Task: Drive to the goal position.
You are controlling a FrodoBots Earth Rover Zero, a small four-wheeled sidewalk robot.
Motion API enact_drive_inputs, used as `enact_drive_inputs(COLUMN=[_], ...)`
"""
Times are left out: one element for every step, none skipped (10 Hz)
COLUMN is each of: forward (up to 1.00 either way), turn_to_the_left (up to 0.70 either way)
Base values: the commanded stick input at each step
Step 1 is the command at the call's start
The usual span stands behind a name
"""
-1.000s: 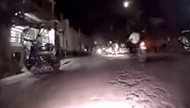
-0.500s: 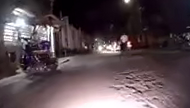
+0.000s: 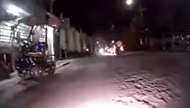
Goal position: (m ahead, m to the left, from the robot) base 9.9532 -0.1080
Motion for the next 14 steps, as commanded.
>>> enact_drive_inputs(forward=[0.70, 0.70, 0.70, 0.70, 0.70, 0.70, 0.70, 0.70, 0.70, 0.70, 0.70, 0.70, 0.70, 0.70], turn_to_the_left=[0.00, 0.00, 0.00, 0.00, 0.00, 0.00, 0.00, 0.00, 0.00, 0.00, 0.00, 0.00, 0.00, 0.00])
